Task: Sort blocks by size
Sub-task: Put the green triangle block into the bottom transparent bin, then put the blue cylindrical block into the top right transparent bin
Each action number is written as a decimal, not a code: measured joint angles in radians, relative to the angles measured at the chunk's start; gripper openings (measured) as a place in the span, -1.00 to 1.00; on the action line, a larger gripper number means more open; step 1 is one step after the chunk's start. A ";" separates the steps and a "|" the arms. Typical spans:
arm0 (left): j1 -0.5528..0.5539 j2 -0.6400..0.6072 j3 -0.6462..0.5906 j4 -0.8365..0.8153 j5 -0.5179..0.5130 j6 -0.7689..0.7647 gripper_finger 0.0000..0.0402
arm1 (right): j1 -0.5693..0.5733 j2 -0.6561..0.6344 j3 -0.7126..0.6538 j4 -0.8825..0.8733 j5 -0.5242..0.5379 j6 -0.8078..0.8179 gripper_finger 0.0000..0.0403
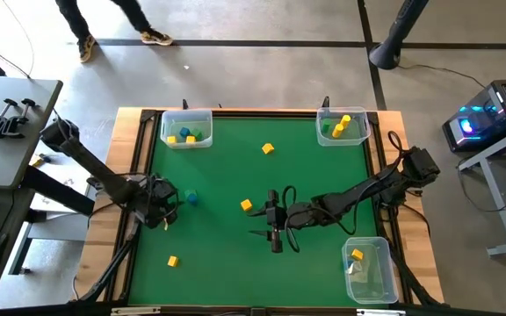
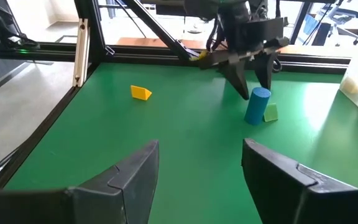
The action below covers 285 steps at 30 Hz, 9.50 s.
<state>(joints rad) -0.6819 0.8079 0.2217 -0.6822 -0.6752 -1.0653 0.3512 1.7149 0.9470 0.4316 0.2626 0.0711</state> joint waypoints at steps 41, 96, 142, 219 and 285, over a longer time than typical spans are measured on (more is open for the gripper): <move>0.130 0.295 -0.044 0.387 -0.080 0.120 0.17 | 0.000 0.000 0.000 -0.004 0.000 -0.001 0.09; 0.203 0.321 0.619 0.257 0.024 0.620 -0.55 | 0.158 0.000 0.000 0.099 0.358 -0.556 0.09; 0.291 0.653 0.617 0.917 0.468 0.775 -0.35 | 0.116 -0.001 -0.001 0.114 0.196 -0.954 -0.88; 0.294 0.600 0.619 0.635 0.218 0.805 0.13 | 0.790 -0.151 0.002 -1.546 -0.289 1.439 -0.83; 0.316 0.901 0.619 1.245 0.244 0.929 0.13 | 0.096 -0.227 -0.311 0.426 0.105 -0.251 -0.14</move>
<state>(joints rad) -0.3661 1.7087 0.8406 0.5631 -0.4308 -0.1361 0.4471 1.4883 0.6357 0.8574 0.3674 -0.1797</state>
